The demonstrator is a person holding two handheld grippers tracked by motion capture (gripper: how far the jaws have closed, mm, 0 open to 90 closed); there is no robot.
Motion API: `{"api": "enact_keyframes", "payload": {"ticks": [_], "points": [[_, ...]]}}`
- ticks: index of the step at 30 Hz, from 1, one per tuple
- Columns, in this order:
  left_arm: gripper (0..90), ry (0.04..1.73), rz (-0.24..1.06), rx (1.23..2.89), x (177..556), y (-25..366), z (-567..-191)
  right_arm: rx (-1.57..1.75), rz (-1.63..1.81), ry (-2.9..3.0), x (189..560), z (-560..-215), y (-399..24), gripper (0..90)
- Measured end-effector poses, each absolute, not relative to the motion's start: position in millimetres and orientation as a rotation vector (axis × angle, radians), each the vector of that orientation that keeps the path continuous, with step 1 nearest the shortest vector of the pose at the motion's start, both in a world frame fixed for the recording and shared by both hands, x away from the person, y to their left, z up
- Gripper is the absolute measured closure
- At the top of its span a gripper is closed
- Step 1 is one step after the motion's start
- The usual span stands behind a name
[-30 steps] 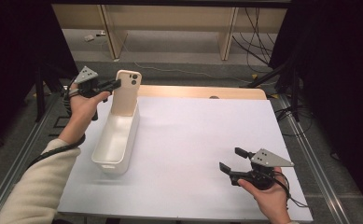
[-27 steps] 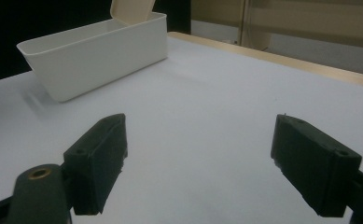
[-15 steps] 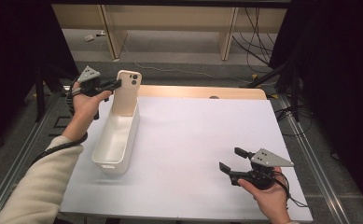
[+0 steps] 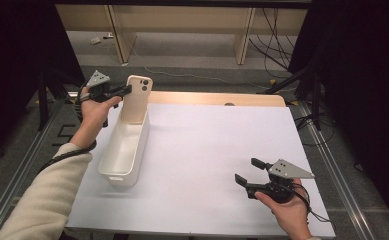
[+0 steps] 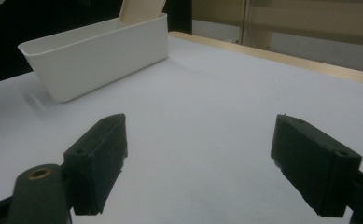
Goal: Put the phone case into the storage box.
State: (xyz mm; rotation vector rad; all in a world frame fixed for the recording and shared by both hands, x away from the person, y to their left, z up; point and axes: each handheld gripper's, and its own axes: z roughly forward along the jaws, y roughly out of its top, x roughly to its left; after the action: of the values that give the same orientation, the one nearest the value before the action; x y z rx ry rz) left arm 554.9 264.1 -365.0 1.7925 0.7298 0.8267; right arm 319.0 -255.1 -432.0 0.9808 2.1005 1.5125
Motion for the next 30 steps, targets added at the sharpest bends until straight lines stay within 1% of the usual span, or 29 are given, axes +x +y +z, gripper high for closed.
{"api": "enact_keyframes", "payload": {"ticks": [28,30], "points": [[81.0,0.728,0.840,1.837,567,269,-379,0.995,1.476,2.131,319,-432,-256,19.8],[81.0,0.730,0.842,1.842,568,270,-379,0.983,1.528,2.103,321,-435,-254,19.8]]}}
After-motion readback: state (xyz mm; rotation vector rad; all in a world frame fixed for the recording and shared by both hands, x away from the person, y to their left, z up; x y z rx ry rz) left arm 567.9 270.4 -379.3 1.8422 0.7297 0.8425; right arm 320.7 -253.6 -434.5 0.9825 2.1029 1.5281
